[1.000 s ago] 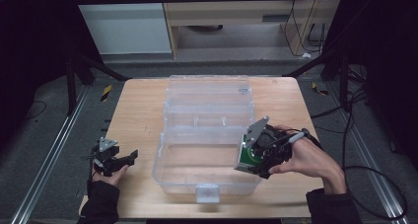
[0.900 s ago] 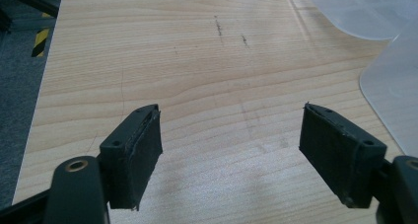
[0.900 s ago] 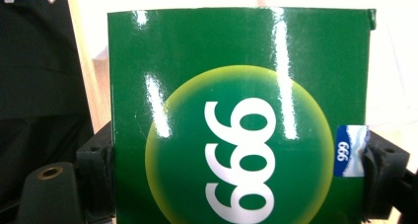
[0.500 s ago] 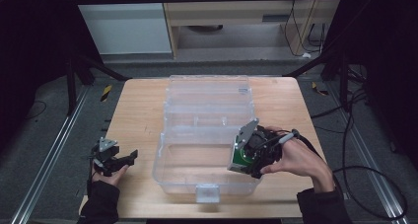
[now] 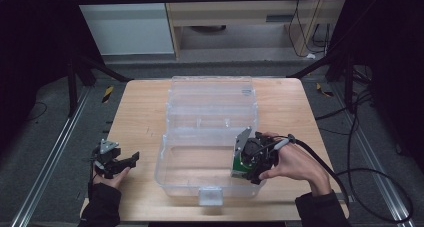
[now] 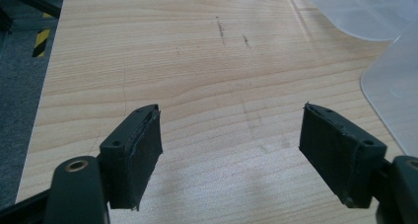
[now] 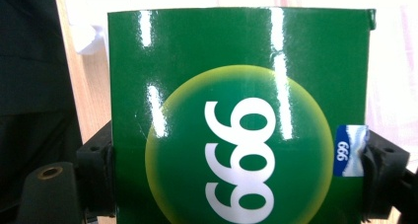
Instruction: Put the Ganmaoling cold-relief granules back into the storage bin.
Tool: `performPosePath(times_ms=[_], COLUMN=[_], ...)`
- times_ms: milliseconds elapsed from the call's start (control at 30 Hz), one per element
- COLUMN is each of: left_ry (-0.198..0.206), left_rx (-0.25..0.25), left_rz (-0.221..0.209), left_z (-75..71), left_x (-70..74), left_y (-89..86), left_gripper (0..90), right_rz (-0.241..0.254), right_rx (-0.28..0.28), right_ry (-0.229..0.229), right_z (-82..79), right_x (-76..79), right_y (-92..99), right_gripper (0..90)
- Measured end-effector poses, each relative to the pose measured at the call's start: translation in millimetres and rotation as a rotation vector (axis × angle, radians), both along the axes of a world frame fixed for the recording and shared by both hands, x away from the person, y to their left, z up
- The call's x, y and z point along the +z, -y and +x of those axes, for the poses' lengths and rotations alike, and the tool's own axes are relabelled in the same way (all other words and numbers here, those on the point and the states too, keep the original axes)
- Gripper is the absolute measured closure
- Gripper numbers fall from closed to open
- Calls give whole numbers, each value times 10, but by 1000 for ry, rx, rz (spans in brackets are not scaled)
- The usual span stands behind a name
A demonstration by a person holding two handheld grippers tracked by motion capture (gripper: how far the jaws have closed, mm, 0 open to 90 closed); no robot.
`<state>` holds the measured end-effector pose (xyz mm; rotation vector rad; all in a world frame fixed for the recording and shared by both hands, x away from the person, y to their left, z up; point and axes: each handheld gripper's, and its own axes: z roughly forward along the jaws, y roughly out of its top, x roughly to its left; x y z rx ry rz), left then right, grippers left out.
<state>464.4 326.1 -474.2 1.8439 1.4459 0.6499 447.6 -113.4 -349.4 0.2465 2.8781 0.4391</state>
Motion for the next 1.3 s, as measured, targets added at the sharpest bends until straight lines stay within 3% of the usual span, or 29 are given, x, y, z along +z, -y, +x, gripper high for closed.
performPosePath(times_ms=[133,1067,1300], left_ry=[1,0,1], left_rx=[-1,0,0], left_rz=[0,1,1], left_z=[0,5,3], left_x=[0,-2,0], left_y=[3,-8,-6], left_gripper=[234,234,234], right_rz=[16,-25,-20], right_rx=[-10,-1,1], right_ry=[-14,-52,-58], right_z=[16,68,80], right_x=[-47,-369,-373], right_y=[12,-31,-34], right_gripper=[160,151,149])
